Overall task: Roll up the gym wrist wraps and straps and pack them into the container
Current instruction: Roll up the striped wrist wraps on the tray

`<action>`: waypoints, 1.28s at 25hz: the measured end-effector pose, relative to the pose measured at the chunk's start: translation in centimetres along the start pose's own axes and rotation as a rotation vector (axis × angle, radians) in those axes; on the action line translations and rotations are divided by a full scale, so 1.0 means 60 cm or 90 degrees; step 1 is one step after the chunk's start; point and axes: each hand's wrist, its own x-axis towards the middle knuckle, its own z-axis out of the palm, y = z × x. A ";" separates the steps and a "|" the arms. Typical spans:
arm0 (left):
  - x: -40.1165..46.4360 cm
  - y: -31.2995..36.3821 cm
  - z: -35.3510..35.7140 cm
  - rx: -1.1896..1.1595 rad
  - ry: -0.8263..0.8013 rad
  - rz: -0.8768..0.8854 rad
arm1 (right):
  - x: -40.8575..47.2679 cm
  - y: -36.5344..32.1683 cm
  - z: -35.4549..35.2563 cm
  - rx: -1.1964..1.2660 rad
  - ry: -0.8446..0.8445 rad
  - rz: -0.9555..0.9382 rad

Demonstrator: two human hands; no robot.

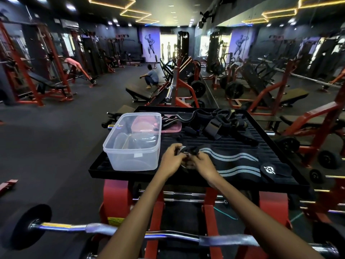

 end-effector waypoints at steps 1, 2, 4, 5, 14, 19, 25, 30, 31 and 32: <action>-0.001 -0.008 0.003 0.034 -0.038 0.031 | 0.000 -0.006 0.001 0.052 -0.031 0.020; -0.001 -0.013 0.006 0.048 -0.032 0.058 | 0.000 -0.014 0.000 0.062 -0.071 0.016; 0.005 -0.022 0.010 0.021 0.091 0.083 | 0.006 -0.024 -0.007 -0.034 -0.073 -0.047; 0.006 -0.018 0.010 -0.023 0.153 0.083 | 0.013 -0.029 -0.015 -0.101 -0.031 -0.086; 0.096 0.083 -0.046 -0.299 0.352 0.014 | 0.032 -0.101 -0.073 -0.046 -0.111 -0.034; 0.119 0.110 -0.049 -0.156 0.131 0.089 | 0.083 -0.141 -0.075 -0.011 0.011 -0.199; 0.110 0.069 0.000 -0.139 0.150 0.135 | 0.131 -0.124 -0.075 -0.129 -0.017 -0.148; 0.146 0.034 0.024 -0.168 0.111 0.129 | 0.159 -0.075 -0.076 0.012 0.016 -0.113; 0.148 0.031 0.027 -0.169 0.090 0.107 | 0.169 -0.064 -0.077 0.008 0.034 -0.129; 0.150 0.028 0.031 -0.207 0.068 0.080 | 0.177 -0.054 -0.077 0.006 0.047 -0.135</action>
